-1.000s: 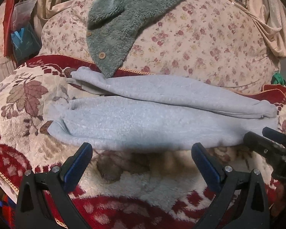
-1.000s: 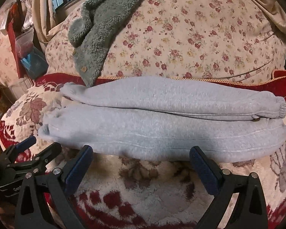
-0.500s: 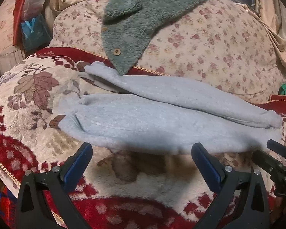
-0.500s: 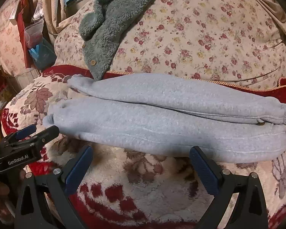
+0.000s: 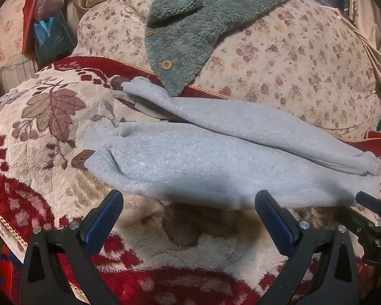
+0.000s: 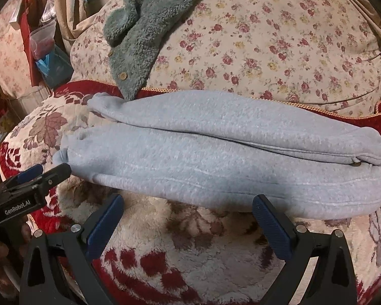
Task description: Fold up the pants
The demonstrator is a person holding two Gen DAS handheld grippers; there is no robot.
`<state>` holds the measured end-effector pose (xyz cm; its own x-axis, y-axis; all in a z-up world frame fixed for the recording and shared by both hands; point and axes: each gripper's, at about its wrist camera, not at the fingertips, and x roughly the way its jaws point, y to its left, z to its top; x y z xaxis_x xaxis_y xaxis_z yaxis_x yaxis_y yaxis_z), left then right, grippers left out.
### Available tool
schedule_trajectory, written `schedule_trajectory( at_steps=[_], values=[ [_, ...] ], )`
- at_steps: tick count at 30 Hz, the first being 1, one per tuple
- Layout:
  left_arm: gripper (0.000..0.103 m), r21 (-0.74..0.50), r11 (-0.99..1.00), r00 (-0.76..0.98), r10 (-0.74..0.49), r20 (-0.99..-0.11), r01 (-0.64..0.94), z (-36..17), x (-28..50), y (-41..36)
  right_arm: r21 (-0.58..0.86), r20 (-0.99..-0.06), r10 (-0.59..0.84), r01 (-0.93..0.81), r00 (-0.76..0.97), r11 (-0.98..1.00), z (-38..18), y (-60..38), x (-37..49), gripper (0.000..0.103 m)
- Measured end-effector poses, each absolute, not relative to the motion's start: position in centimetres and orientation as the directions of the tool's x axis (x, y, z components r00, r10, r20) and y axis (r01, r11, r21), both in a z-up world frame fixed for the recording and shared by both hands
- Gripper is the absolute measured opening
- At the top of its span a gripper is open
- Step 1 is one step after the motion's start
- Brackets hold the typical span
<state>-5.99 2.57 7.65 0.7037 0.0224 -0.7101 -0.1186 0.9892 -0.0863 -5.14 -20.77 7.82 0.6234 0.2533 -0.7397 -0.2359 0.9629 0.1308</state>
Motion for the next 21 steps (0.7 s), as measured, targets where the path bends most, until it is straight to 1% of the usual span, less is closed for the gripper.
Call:
schedule_trajectory(
  at_steps=[13, 17, 21],
  values=[
    [0.103, -0.074, 0.990, 0.695, 0.033, -0.718, -0.123, 7.2, -4.7, 3.8, 0.136, -0.756, 0.251, -0.229, 0.605, 0.964, 7.1, -20.8, -3.7, 0.103],
    [0.103, -0.111, 0.987, 0.688, 0.000, -0.726, -0.118, 7.5, -3.3, 5.3, 0.117, -0.757, 0.243, -0.241, 0.607, 0.963, 7.0, -20.5, -2.8, 0.103],
    [0.103, -0.108, 0.984, 0.676, 0.018, -0.737, -0.144, 7.6, -2.0, 6.3, 0.135, -0.759, 0.252, -0.234, 0.601, 0.963, 6.6, -20.6, -1.7, 0.103]
  ],
)
